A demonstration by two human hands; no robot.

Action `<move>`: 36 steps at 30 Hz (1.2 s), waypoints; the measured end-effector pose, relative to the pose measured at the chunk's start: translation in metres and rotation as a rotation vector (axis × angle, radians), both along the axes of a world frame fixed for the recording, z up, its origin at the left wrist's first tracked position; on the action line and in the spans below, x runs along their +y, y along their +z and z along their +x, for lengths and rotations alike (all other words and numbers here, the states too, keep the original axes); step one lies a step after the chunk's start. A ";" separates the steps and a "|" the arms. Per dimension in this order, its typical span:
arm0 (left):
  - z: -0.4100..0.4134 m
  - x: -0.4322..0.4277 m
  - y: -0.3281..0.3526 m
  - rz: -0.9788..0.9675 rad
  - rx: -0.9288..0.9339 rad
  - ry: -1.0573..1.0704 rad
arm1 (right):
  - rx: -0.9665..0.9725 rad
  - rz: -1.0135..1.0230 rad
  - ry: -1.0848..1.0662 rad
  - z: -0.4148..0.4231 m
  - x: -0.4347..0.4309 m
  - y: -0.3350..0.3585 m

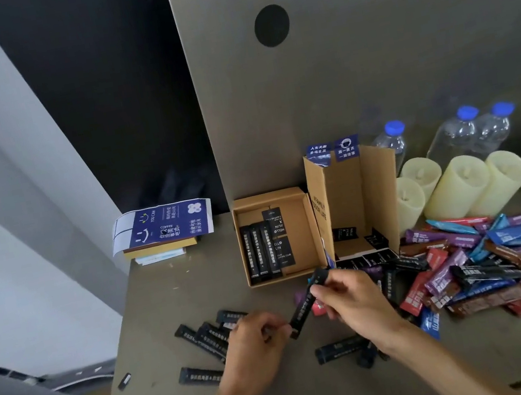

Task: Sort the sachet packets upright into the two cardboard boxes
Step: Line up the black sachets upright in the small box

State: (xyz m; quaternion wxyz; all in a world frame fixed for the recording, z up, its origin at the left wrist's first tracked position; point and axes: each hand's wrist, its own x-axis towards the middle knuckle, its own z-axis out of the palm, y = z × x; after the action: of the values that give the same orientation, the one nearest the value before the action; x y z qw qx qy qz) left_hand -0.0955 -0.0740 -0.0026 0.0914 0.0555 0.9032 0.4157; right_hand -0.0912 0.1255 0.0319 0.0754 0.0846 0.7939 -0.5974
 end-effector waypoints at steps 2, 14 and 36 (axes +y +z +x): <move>-0.005 0.005 0.007 0.035 0.065 -0.014 | 0.051 0.094 0.053 -0.007 -0.002 0.005; -0.093 0.049 0.026 0.038 0.004 0.115 | 0.146 0.306 -0.205 -0.023 0.034 0.003; -0.134 0.114 -0.004 -0.194 -0.051 0.162 | 0.056 0.382 -0.108 -0.040 0.042 -0.020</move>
State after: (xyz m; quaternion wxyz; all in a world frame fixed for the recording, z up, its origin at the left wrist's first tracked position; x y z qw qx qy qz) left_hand -0.2300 0.0400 -0.0063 0.0854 -0.0375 0.9381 0.3337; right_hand -0.1308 0.1680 0.0115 0.0040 0.1231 0.8889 -0.4411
